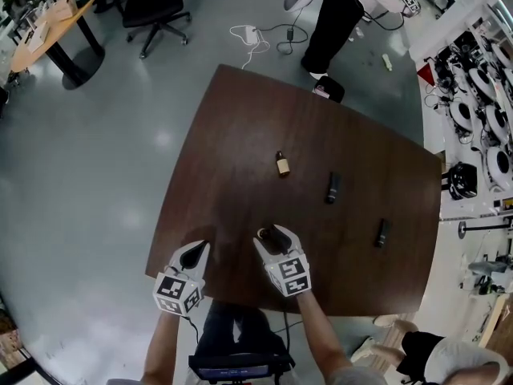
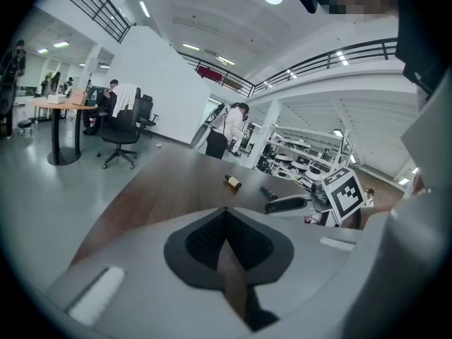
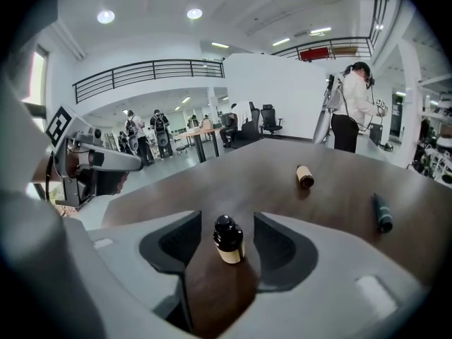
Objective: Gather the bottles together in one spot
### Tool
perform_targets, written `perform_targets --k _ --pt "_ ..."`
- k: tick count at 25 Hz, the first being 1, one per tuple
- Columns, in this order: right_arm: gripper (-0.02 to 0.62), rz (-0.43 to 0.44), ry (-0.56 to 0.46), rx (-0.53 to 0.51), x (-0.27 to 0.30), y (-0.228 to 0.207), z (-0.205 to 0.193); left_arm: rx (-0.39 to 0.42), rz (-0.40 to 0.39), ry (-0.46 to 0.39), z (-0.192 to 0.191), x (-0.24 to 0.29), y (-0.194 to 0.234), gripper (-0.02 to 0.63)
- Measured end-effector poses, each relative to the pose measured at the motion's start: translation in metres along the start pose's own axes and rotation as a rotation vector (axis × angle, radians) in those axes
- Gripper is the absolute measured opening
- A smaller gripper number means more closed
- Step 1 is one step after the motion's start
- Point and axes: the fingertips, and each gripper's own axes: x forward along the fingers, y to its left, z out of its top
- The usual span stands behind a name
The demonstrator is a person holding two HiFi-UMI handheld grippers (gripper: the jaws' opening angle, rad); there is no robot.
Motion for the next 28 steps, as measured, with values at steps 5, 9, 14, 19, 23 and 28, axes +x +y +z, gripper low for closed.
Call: perform_targets --k 5,9,14,19,23,28 --pt "0.229 -0.013 -0.017 0.055 -0.012 -0.003 0.004 0.011 -0.007 -0.007 0.004 -0.002 -0.002 0.002" --pt "0.186 -0.026 -0.069 0.146 -0.037 -0.009 0.011 0.028 -0.024 -0.018 0.013 -0.004 -0.011 0.002" --pt "0.035 -0.094 -0.157 0.185 -0.070 -0.016 0.026 0.038 -0.044 -0.031 0.032 -0.009 -0.028 0.002" --pt "0.003 -0.120 -0.205 0.200 -0.092 -0.010 0.039 0.058 -0.079 -0.043 0.042 -0.014 -0.043 0.002" --pt "0.002 -0.128 -0.224 0.207 -0.108 0.001 0.042 0.072 -0.103 -0.059 0.052 -0.021 -0.055 0.002" --pt "0.002 -0.155 -0.243 0.234 -0.122 0.012 0.047 0.091 -0.140 -0.067 0.063 -0.030 -0.063 0.002"
